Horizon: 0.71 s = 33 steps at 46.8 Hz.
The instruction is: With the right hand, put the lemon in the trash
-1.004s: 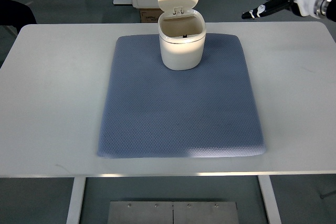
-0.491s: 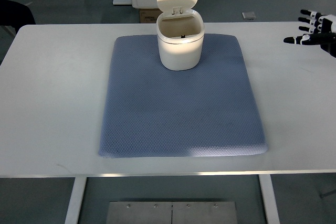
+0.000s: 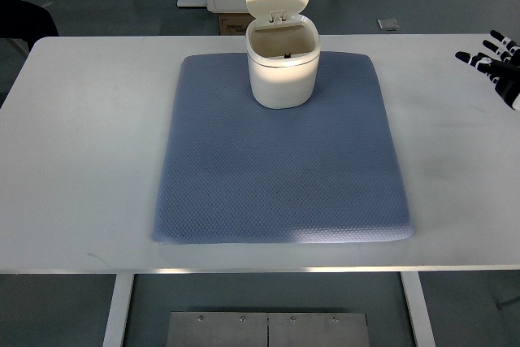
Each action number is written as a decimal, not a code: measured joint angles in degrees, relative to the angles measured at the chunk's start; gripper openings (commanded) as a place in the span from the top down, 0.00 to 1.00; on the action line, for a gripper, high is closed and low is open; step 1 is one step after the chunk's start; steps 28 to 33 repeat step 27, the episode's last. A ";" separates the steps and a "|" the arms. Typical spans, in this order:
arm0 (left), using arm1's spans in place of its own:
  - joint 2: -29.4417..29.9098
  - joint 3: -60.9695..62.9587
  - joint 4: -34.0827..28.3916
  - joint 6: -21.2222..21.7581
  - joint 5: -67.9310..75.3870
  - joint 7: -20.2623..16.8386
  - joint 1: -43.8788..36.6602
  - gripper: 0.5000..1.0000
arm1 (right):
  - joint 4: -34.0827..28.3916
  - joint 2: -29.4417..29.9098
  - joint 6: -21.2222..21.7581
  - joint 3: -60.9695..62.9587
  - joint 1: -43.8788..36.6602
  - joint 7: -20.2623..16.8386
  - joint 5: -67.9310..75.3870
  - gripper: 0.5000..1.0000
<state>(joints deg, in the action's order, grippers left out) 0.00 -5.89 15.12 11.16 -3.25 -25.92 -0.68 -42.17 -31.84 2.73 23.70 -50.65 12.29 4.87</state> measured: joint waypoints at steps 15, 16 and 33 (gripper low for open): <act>0.00 0.00 0.00 0.00 0.00 0.00 0.00 0.00 | 6.17 7.21 0.94 7.59 0.41 -3.07 4.14 0.00; 0.00 0.00 0.00 0.00 0.00 0.00 -0.02 0.00 | 6.88 7.84 0.96 8.37 0.64 -3.37 4.74 0.00; 0.00 0.00 0.00 0.00 -0.01 0.00 0.00 0.00 | 8.38 10.77 0.99 11.48 1.52 -4.29 9.00 0.00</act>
